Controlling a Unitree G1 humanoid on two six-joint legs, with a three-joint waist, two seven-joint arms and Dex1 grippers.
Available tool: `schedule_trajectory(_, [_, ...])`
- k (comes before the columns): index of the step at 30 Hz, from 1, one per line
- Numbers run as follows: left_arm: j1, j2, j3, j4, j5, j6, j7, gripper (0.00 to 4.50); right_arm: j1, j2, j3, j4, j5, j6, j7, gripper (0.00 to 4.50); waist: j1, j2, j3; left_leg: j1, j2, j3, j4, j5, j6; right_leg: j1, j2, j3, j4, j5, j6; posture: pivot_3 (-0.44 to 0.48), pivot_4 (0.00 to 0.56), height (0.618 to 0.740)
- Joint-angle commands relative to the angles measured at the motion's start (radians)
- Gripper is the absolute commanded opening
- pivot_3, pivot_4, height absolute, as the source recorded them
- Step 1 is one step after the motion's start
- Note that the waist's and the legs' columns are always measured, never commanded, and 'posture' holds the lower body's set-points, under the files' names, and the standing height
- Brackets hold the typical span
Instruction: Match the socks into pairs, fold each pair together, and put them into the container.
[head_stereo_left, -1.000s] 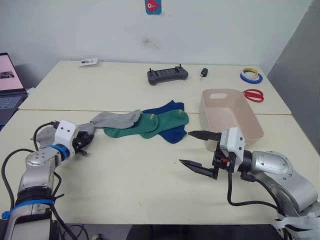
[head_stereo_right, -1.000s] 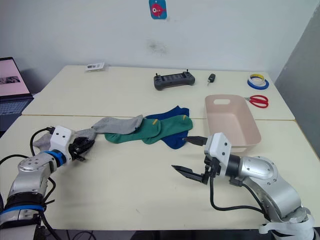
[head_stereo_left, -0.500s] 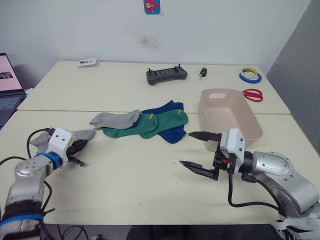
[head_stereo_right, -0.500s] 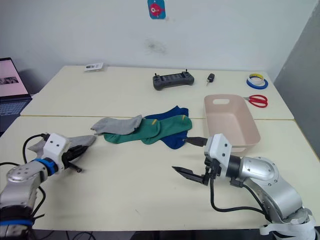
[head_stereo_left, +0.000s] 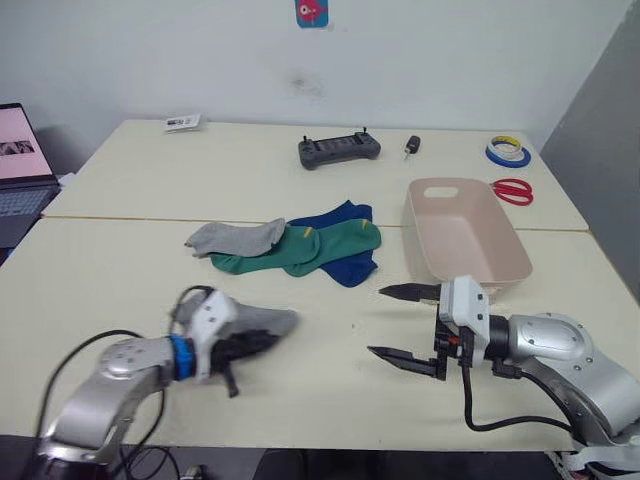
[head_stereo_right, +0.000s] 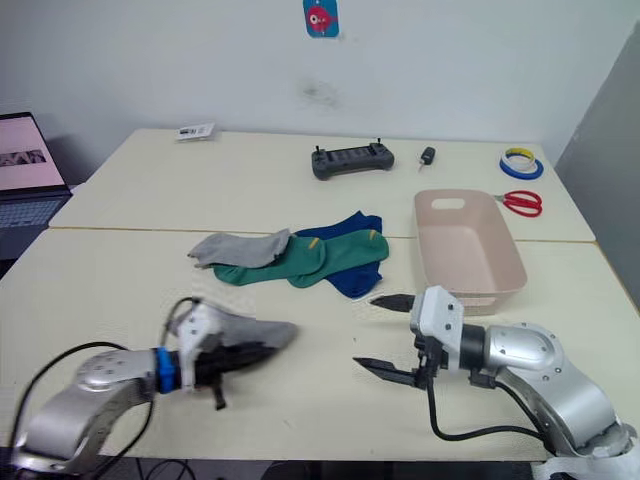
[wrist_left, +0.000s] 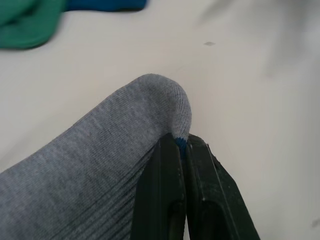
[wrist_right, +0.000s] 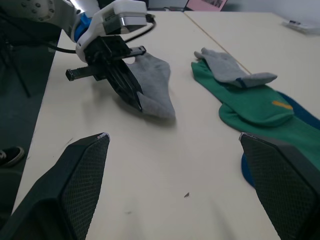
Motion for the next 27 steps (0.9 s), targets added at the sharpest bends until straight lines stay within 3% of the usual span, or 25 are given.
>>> schedule_trajectory(1, [-0.089, -0.061, -0.103, -0.018, 0.032, 0.046, 0.039, 0.03, 0.021, -0.034, -0.035, -0.061, 0.017, 0.01, 0.013, 4.5, 0.0, 0.0, 0.0, 0.0, 0.0, 0.0, 0.0, 0.0, 0.0, 0.0, 0.001, 0.0, 0.0, 0.0, 0.0, 0.0, 0.15, 0.74])
schedule_trajectory(7, [-0.195, -0.208, -0.218, 0.02, 0.068, 0.075, 0.105, 0.03, 0.072, -0.069, -0.077, -0.106, 0.031, 0.029, -0.005, 4.5, -0.002, 0.0, 0.0, -0.003, 0.0, 0.0, 0.002, 0.0, 0.0, 0.0, 0.002, 0.001, 0.0, 0.0, 0.0, 0.0, 0.15, 0.74])
schedule_trajectory(9, [-0.205, -0.209, -0.243, 0.014, 0.065, 0.09, 0.084, 0.03, 0.082, -0.072, -0.087, -0.118, 0.032, 0.035, -0.011, 4.5, -0.002, 0.0, 0.0, -0.003, 0.0, -0.001, 0.003, 0.0, 0.0, 0.0, 0.002, 0.0, -0.001, 0.0, 0.0, 0.0, 0.15, 0.74])
schedule_trajectory(12, [-0.213, -0.193, -0.254, 0.007, 0.076, 0.08, 0.069, 0.61, 0.093, -0.078, -0.092, -0.13, 0.024, 0.037, -0.015, 4.5, -0.002, 0.0, 0.0, -0.003, 0.0, -0.001, 0.003, 0.0, 0.0, 0.0, 0.002, 0.0, 0.0, 0.0, 0.0, 0.0, 0.15, 0.74])
schedule_trajectory(24, [-0.15, -0.074, -0.084, -0.105, -0.035, 0.072, -0.005, 4.4, 0.063, -0.068, -0.044, -0.077, -0.033, -0.021, 0.012, 4.5, -0.001, 0.001, 0.0, -0.003, 0.0, -0.001, 0.003, 0.0, 0.0, 0.0, 0.002, 0.0, -0.001, 0.0, 0.0, 0.0, 0.15, 0.74])
schedule_trajectory(27, [-0.114, -0.089, -0.007, -0.086, -0.039, 0.047, 0.043, 4.46, 0.059, -0.063, -0.041, -0.073, -0.037, -0.028, 0.014, 4.5, -0.001, 0.001, 0.001, -0.003, 0.0, -0.001, 0.003, 0.0, 0.0, 0.0, 0.002, 0.0, -0.001, 0.0, 0.0, 0.0, 0.15, 0.74])
